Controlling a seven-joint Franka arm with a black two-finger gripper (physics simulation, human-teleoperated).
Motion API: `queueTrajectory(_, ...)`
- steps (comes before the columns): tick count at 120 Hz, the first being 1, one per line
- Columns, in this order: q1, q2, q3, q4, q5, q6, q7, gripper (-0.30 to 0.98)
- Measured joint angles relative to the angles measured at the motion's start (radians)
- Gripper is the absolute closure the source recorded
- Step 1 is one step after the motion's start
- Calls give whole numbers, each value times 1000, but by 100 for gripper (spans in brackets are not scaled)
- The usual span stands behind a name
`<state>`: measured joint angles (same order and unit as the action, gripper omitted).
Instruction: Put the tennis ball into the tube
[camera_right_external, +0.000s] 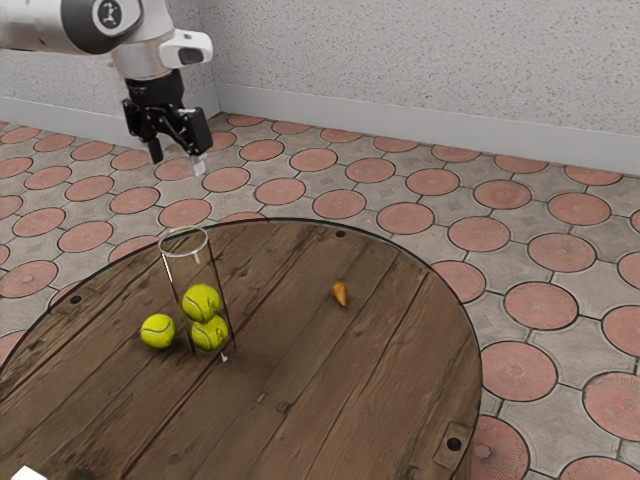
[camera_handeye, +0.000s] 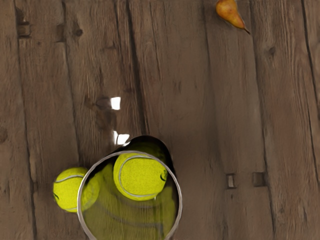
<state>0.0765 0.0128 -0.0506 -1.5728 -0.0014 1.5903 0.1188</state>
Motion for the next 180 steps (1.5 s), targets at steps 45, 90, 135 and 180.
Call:
queueTrajectory(45,-17,-87,11,-126,5,2,9,0)
queueTrajectory(90,95,-217,61,-473,26,215,68,0)
queueTrajectory(135,134,-78,128,-585,15,467,175,0)
queueTrajectory(180,135,67,137,-582,-27,593,165,0)
